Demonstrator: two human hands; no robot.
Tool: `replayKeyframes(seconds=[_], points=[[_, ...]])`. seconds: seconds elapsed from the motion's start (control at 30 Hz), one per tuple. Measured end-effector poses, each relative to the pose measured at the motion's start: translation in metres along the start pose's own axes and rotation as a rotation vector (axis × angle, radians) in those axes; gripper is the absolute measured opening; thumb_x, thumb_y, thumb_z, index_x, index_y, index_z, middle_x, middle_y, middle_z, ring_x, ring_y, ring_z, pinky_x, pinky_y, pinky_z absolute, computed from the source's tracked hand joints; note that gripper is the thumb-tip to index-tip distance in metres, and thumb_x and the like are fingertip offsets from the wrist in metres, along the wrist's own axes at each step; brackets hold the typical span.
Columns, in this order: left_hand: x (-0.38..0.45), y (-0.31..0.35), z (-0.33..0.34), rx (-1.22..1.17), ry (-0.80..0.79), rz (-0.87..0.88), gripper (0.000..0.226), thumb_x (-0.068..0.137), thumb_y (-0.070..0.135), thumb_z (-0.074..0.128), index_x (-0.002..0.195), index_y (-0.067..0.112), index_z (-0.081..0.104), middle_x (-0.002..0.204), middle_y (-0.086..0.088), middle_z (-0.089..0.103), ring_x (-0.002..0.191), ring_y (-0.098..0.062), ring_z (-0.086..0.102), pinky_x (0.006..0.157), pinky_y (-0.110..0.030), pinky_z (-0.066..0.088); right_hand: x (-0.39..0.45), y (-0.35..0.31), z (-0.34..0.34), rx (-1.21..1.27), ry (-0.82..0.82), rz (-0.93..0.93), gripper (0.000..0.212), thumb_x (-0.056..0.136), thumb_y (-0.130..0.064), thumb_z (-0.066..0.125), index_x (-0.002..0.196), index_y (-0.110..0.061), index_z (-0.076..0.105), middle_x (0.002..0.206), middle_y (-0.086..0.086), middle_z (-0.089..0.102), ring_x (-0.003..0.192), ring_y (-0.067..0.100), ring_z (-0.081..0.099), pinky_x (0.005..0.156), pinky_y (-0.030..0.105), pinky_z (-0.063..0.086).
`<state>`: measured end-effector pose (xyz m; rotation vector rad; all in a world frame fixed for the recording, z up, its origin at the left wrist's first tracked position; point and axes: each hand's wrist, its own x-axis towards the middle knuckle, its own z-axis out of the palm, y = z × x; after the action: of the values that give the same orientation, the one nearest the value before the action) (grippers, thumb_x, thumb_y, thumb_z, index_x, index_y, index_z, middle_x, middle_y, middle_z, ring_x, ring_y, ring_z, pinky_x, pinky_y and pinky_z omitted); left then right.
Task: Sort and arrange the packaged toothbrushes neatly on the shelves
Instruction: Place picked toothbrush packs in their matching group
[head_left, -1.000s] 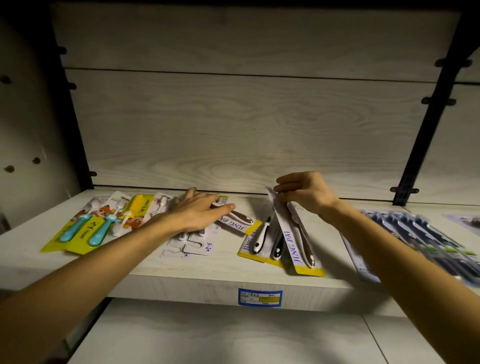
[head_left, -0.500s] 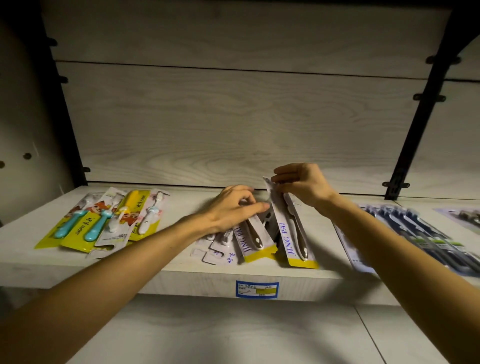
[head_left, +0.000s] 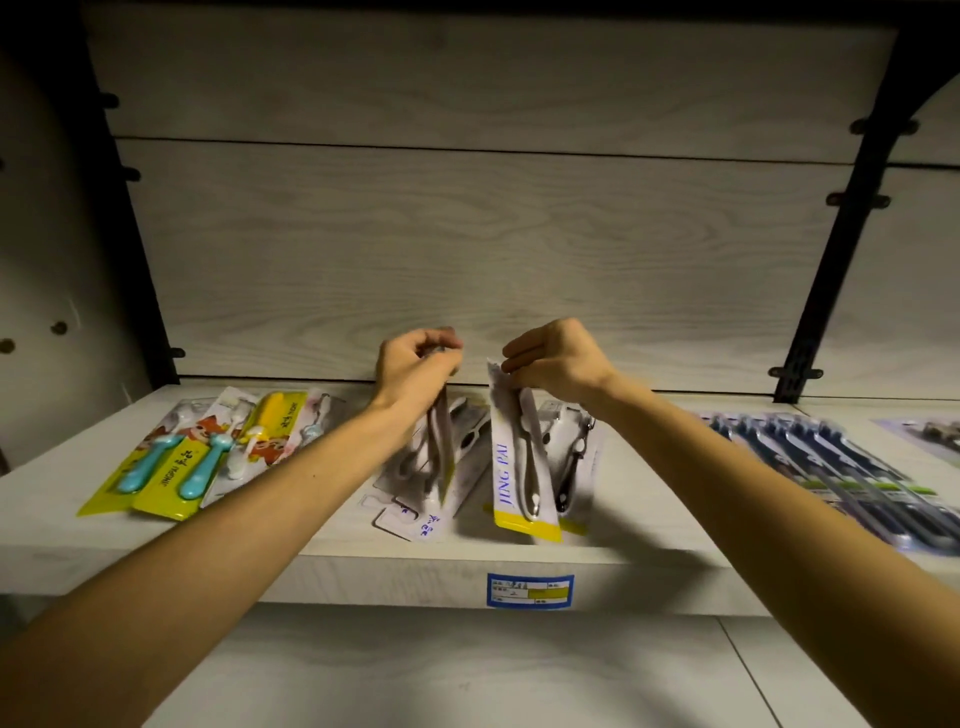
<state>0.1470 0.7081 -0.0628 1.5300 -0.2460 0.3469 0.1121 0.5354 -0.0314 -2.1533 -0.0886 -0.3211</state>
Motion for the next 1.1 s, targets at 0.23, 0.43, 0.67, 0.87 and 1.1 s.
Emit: replayKeyframes(seconds=[0.23, 0.43, 0.67, 0.87, 1.1], points=[[0.023, -0.004, -0.042, 0.452, -0.239, -0.043, 0.022, 0.065, 0.010, 0.063, 0.081, 0.022, 0.071, 0.087, -0.008, 0.073, 0.075, -0.019, 0.063, 0.076, -0.031, 0.051, 0.015, -0.024, 0.039, -0.153, -0.035, -0.027, 0.035, 0.076, 0.001, 0.075, 0.110, -0.004, 0.075, 0.105, 0.016, 0.074, 0.104, 0.023, 0.069, 0.097, 0.035, 0.054], [0.016, -0.035, -0.046, 0.578, -0.317, -0.030, 0.023, 0.094, 0.014, 0.059, 0.115, 0.015, 0.069, 0.112, -0.007, 0.072, 0.102, -0.019, 0.067, 0.095, -0.031, 0.050, 0.014, -0.014, 0.071, -0.025, -0.115, -0.029, 0.040, 0.080, 0.005, 0.073, 0.120, 0.006, 0.066, 0.109, 0.023, 0.071, 0.100, 0.031, 0.070, 0.091, 0.047, 0.057], [0.006, -0.041, -0.044, 0.685, -0.404, 0.050, 0.025, 0.100, 0.031, 0.050, 0.102, 0.022, 0.074, 0.073, 0.007, 0.070, 0.081, -0.016, 0.063, 0.087, -0.035, 0.050, 0.003, 0.022, 0.048, -0.121, -0.146, -0.105, 0.034, 0.094, -0.001, 0.057, 0.128, -0.001, 0.061, 0.119, 0.016, 0.069, 0.111, 0.025, 0.066, 0.100, 0.037, 0.052], [0.005, -0.042, -0.046, 0.798, -0.400, 0.095, 0.040, 0.093, 0.062, 0.053, 0.104, 0.029, 0.072, 0.076, 0.012, 0.071, 0.083, -0.012, 0.067, 0.073, -0.029, 0.048, -0.014, 0.040, 0.040, -0.575, -0.221, -0.155, 0.033, 0.102, -0.031, 0.048, 0.125, -0.013, 0.062, 0.120, 0.009, 0.068, 0.110, 0.031, 0.062, 0.091, 0.038, 0.048], [0.018, -0.051, -0.050, 0.659, -0.239, -0.001, 0.020, 0.095, 0.033, 0.062, 0.105, 0.021, 0.075, 0.095, 0.002, 0.076, 0.096, -0.019, 0.068, 0.090, -0.035, 0.052, -0.028, 0.048, -0.002, -0.567, -0.258, -0.027, 0.042, 0.097, -0.031, 0.050, 0.139, -0.032, 0.054, 0.138, -0.001, 0.059, 0.125, 0.024, 0.055, 0.104, 0.033, 0.042]])
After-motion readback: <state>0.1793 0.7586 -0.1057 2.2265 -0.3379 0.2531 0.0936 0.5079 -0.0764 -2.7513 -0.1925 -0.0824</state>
